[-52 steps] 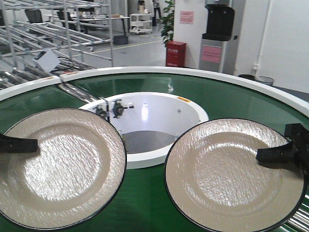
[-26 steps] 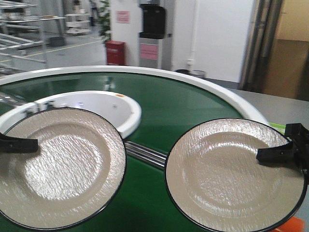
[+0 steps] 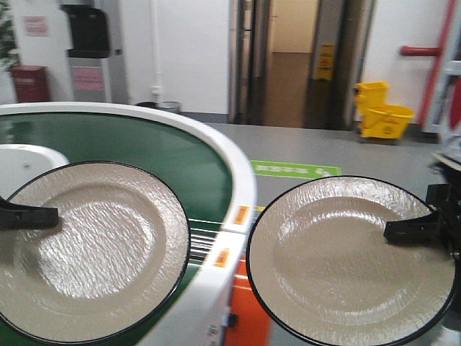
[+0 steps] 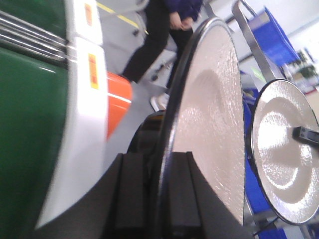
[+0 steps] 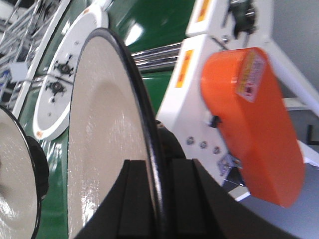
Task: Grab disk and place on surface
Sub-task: 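Carry both held plates while the base drives to the steel table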
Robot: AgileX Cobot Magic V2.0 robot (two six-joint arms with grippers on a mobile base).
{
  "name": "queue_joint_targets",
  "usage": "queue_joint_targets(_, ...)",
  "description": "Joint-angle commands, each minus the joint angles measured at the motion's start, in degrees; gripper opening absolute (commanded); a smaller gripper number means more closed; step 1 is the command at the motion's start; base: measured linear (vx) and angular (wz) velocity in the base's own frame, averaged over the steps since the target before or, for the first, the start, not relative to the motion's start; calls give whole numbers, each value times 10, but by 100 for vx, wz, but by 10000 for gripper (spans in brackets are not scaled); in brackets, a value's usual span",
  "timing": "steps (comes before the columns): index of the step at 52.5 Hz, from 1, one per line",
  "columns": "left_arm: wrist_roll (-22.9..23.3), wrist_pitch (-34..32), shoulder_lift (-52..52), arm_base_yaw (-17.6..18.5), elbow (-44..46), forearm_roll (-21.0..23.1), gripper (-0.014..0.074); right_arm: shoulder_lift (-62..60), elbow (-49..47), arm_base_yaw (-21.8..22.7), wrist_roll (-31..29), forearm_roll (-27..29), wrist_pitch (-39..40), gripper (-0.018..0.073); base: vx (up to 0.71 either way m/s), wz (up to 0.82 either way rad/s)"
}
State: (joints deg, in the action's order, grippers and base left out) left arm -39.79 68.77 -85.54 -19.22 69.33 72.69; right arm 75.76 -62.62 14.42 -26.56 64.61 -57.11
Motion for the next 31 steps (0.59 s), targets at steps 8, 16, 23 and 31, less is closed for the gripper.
queue_joint_targets(8, 5, 34, 26, 4, 21, 83, -8, -20, -19, 2, 5, 67, 4, -9, -16, -62)
queue_joint_targets(16, 5, 34, 26, 4, 21, 83, -8, -20, -19, 2, 5, 67, 4, -9, -14, -61)
queue_joint_targets(23, 5, 34, 26, 4, 21, 83, -8, -20, -19, 2, 5, 67, 4, -9, -12, -61)
queue_joint_targets(31, 5, 34, 26, 4, 21, 83, -8, -20, -19, 2, 5, 67, 4, -9, -10, -61)
